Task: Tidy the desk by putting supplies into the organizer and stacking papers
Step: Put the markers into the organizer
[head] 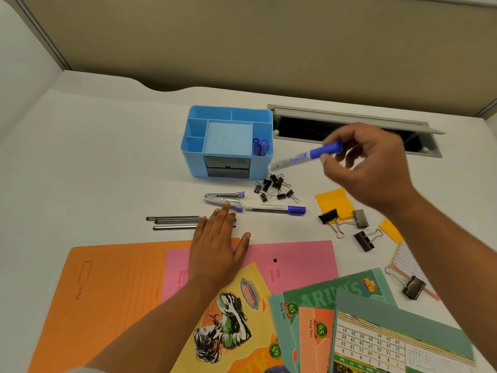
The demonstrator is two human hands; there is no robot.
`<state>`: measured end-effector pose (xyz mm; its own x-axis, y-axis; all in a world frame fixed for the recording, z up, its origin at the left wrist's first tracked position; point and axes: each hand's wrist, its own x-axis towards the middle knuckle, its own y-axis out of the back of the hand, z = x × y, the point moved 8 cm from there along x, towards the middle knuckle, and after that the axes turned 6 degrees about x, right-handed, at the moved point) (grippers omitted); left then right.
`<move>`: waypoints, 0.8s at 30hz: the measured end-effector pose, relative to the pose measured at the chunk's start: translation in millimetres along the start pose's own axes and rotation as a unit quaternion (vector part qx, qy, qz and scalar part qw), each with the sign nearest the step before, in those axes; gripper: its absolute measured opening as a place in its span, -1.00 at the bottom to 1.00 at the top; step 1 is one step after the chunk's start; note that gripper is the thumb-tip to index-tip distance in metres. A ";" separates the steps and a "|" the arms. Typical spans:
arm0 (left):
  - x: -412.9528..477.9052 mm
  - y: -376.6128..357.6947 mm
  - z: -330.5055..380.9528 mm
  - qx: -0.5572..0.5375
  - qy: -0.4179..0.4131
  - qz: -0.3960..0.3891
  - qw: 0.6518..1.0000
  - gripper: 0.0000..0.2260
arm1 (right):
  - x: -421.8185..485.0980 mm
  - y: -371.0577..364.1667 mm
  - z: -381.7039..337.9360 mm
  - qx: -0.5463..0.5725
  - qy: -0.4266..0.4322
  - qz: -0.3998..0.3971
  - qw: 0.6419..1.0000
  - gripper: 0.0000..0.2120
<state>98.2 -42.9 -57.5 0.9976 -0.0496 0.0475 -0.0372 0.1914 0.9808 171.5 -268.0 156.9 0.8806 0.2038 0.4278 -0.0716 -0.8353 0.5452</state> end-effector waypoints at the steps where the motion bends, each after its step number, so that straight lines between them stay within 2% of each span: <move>1: 0.0 0.0 -0.2 0.000 0.000 -0.002 1.000 -0.42 | 10.3 4.2 -5.6 -0.003 0.012 0.009 1.000 -0.85; 5: 0.4 0.0 0.0 -0.011 0.002 -0.003 1.000 -0.41 | 46.5 5.4 -19.8 -0.051 0.059 0.018 0.997 -0.82; 9: -0.1 -0.4 -1.1 -0.012 0.003 -0.005 1.000 -0.41 | 73.4 -14.5 -11.8 -0.112 0.089 -0.027 0.989 -0.83; 24: 1.1 -2.8 -1.1 -0.015 0.006 -0.027 1.000 -0.30 | 83.4 -106.6 52.4 -0.252 0.041 -0.237 0.937 -0.75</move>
<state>99.5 -42.4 -60.4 0.9988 -0.0493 -0.0070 0.0176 0.2184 0.9757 277.1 -188.7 96.7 0.8315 0.5474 0.0950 0.0880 -0.2986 0.9503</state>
